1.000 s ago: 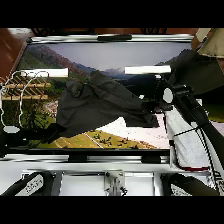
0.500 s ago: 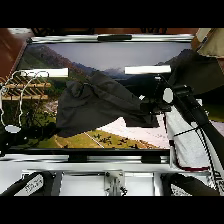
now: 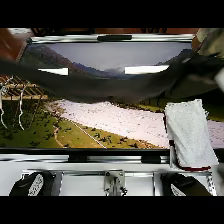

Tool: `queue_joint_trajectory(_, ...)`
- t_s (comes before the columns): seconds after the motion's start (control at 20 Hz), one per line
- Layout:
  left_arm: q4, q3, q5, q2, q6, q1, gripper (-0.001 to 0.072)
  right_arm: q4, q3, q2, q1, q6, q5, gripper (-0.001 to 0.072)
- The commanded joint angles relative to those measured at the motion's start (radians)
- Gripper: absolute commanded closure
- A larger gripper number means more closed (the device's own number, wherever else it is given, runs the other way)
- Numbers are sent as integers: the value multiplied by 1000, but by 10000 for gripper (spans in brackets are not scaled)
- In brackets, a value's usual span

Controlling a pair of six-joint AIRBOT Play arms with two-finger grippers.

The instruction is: Fold the shirts.

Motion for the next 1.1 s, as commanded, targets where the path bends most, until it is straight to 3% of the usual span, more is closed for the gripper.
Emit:
queue_joint_trajectory(0.0,37,444,191,138,-72,35,672,-121,239,206,1,10,-104,634)
queue_joint_trajectory(0.2,172,584,147,194,-236,69,672,-24,274,401,0,26,-112,633)
queue_joint_trajectory(0.35,296,579,-58,196,-322,69,671,-15,274,437,0,27,3,633)
queue_joint_trajectory(0.55,336,463,-260,191,-271,69,671,-61,273,352,0,20,211,633)
queue_joint_trajectory(0.7,333,272,-263,149,-259,69,671,-167,272,184,0,12,321,633)
queue_joint_trajectory(0.8,306,140,-263,84,-254,68,672,-176,245,48,0,17,320,633)
queue_joint_trajectory(0.9,263,43,-259,-13,-193,66,671,-117,191,-98,0,39,275,633)
queue_joint_trajectory(1.05,250,-15,-215,-233,-187,51,671,-55,138,-343,0,43,87,633)
